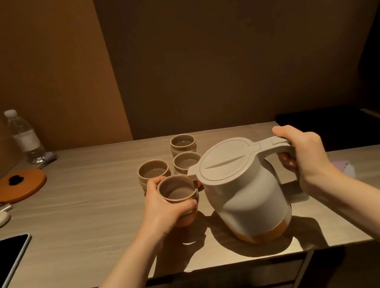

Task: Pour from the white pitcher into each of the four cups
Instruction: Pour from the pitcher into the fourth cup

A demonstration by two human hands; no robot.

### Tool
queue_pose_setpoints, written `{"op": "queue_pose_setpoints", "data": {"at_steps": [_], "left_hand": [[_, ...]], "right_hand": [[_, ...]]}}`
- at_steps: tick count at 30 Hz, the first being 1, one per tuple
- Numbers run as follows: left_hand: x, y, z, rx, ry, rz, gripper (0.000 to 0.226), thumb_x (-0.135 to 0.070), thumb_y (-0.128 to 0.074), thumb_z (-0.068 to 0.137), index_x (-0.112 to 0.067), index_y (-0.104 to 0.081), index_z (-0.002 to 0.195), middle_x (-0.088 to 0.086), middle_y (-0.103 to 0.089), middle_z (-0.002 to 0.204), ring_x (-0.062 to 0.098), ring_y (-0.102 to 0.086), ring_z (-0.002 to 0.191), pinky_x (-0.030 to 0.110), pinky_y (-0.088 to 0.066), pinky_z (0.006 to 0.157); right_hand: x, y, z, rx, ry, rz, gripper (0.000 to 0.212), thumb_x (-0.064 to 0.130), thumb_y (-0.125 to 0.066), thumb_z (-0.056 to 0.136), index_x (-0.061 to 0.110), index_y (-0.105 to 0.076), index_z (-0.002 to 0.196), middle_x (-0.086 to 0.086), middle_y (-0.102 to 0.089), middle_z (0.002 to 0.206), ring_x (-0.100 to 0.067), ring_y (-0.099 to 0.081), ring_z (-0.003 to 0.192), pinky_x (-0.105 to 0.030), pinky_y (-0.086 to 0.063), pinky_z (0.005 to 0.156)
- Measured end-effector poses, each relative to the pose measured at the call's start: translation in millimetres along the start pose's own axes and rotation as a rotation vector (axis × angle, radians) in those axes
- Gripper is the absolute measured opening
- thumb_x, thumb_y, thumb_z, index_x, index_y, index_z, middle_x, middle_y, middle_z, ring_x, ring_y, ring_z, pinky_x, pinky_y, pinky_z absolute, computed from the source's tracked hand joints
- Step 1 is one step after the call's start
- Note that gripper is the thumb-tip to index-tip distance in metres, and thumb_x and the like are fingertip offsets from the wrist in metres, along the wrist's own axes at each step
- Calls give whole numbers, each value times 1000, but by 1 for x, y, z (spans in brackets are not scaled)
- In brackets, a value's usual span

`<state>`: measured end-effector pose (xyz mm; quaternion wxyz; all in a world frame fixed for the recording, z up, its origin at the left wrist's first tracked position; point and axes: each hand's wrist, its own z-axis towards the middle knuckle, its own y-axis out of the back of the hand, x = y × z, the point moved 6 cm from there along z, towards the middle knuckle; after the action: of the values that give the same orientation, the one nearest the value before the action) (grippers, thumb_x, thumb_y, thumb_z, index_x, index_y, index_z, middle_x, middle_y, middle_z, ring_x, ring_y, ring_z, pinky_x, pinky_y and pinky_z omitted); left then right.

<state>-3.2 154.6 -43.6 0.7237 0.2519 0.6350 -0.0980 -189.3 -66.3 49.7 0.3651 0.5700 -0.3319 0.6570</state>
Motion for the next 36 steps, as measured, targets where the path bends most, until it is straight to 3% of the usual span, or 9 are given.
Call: {"op": "queue_pose_setpoints", "data": {"at_steps": [4,11,13,16,20,36], "left_hand": [[3,-1,0,9,-12,26,84,-15,-92,54,-28,-43,121,-1,-55,121,13,-55,109,17,-43,77],[-9,-1,3,43,-71,85,78,-9,-90,57,-28,-43,117,-12,-55,108,8,-55,102,5,-43,61],[-13,0,5,46,-96,138,80,-10,-89,56,-28,-43,118,-17,-53,106,8,-54,103,8,-45,69],[-19,3,12,34,-143,253,85,-17,-90,52,-29,-42,121,-10,-54,113,14,-53,110,31,-51,90],[-26,8,19,30,-194,395,88,-31,-87,46,-36,-41,121,-8,-52,121,20,-49,116,42,-52,92],[-41,18,20,88,-251,606,88,-29,-89,51,-34,-39,123,-12,-46,116,18,-40,112,36,-49,85]], "right_hand": [[-3,-6,2,24,4,-8,47,30,-61,88,15,-52,45,4,-42,39,-7,-37,38,-28,-29,50],[-5,-10,6,28,-7,-21,49,30,-61,89,17,-52,43,4,-43,40,-8,-38,40,-27,-30,50],[-4,-11,7,38,3,-27,47,29,-61,89,14,-51,45,4,-42,40,-8,-38,40,-27,-30,50],[-2,-15,8,60,23,-61,46,27,-60,90,11,-51,48,5,-42,38,-6,-37,38,-24,-30,47],[0,-20,10,89,36,-90,44,27,-59,90,6,-51,52,3,-40,39,-6,-36,38,-24,-29,45],[9,-37,10,142,77,-170,45,25,-58,91,6,-50,51,3,-39,38,-7,-32,35,-20,-27,40]]}}
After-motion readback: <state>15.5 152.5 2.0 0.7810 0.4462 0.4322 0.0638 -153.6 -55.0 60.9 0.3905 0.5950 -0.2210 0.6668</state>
